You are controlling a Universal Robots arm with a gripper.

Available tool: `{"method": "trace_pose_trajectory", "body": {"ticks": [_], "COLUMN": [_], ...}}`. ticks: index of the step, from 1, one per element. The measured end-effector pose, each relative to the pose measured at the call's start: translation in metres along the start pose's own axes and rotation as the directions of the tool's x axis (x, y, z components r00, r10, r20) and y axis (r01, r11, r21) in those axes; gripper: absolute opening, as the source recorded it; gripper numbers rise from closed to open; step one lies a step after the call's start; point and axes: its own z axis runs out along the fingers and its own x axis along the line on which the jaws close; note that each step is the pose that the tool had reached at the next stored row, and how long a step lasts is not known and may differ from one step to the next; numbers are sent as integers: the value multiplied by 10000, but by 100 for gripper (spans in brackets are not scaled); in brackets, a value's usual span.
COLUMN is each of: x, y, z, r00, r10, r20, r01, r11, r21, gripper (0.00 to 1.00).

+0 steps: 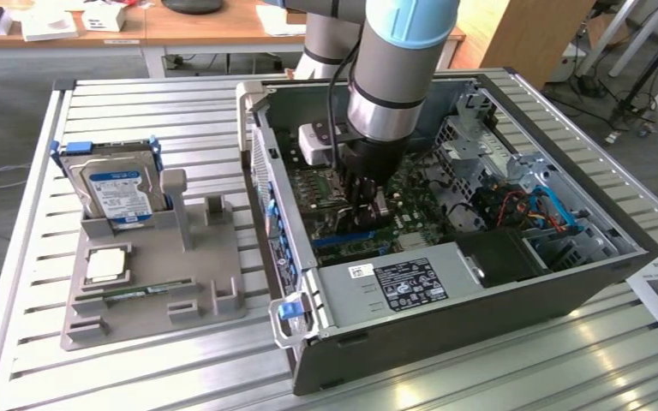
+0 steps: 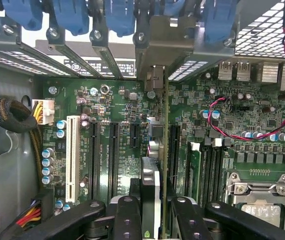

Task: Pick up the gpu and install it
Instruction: 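Insert the gpu into the slot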

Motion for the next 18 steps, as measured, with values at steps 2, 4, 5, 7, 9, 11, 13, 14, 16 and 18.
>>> {"method": "trace_pose_trajectory", "body": {"ticks": [2, 4, 5, 7, 9, 11, 13, 14, 16, 18], "x": [0, -3, -7, -9, -10, -11, -11, -11, -11, -11], "y": [0, -1, -1, 0, 0, 0, 0, 0, 0, 1], "z": [1, 8, 13, 19, 21, 22, 23, 23, 22, 23], "r00": [10000, 10000, 10000, 10000, 10000, 10000, 10000, 10000, 10000, 10000], "r10": [0, -2, -2, -2, -1, -1, -1, -1, -1, 1], "r20": [-4, -13, -20, -26, -26, -25, -24, -24, -24, -23], "r01": [0, 2, 2, 2, 1, 1, 1, 1, 1, -1], "r11": [10000, 10000, 10000, 10000, 10000, 10000, 10000, 10000, 10000, 10000], "r21": [-1, -1, -3, -4, -3, -2, -1, -1, -2, 3], "gripper": [28, 28, 28, 28, 28, 28, 28, 28, 28, 28]}}
